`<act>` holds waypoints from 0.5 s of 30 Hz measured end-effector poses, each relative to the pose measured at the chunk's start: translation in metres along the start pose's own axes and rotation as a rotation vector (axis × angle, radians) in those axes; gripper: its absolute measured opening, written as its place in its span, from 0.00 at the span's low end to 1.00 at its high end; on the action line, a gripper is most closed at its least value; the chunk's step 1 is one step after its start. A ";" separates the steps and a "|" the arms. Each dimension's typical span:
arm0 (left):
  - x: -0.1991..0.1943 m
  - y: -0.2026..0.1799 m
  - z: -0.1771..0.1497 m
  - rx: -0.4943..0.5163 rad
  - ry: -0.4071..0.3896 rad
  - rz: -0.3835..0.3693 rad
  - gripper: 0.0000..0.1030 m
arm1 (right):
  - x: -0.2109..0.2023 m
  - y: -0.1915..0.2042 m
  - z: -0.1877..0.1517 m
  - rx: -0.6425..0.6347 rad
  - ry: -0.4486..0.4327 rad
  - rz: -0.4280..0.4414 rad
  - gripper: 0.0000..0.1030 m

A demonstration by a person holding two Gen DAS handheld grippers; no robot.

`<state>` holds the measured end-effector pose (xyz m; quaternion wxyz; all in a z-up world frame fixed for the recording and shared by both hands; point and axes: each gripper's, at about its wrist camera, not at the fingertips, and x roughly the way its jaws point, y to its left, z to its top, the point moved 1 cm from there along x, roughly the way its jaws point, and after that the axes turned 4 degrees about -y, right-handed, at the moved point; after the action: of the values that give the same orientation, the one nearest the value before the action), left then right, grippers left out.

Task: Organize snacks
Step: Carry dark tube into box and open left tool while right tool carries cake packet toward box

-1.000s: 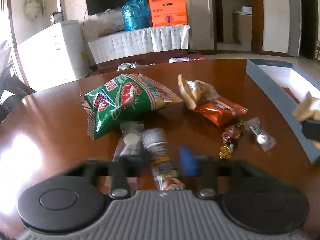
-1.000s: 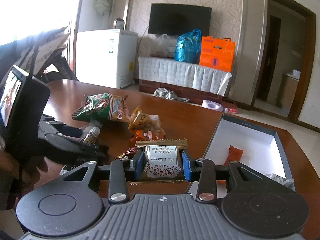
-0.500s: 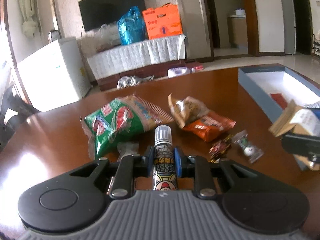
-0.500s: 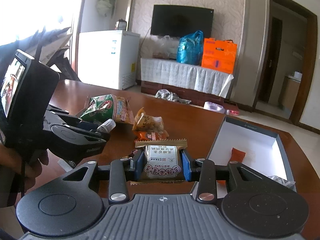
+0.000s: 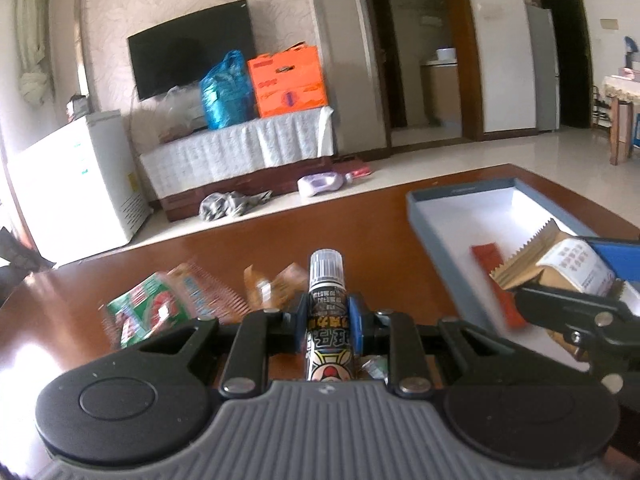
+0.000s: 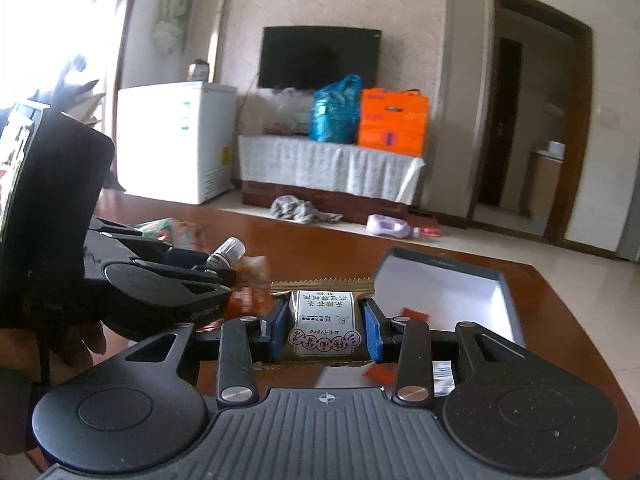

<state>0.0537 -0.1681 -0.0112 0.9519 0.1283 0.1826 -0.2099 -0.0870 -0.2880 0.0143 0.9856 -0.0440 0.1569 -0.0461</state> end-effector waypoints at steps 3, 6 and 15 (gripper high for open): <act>0.009 -0.016 0.010 0.001 -0.017 -0.031 0.19 | 0.000 -0.016 0.003 0.001 0.001 -0.037 0.38; 0.018 -0.032 0.021 0.001 -0.041 -0.057 0.19 | 0.005 -0.031 0.005 -0.001 0.003 -0.076 0.38; 0.054 -0.071 0.040 -0.047 -0.048 -0.128 0.19 | 0.029 -0.068 -0.006 0.018 0.041 -0.137 0.38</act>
<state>0.0791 -0.2626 -0.0083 0.9434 0.0890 0.1725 -0.2689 -0.0664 -0.3590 0.0062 0.9770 -0.0446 0.1733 -0.1156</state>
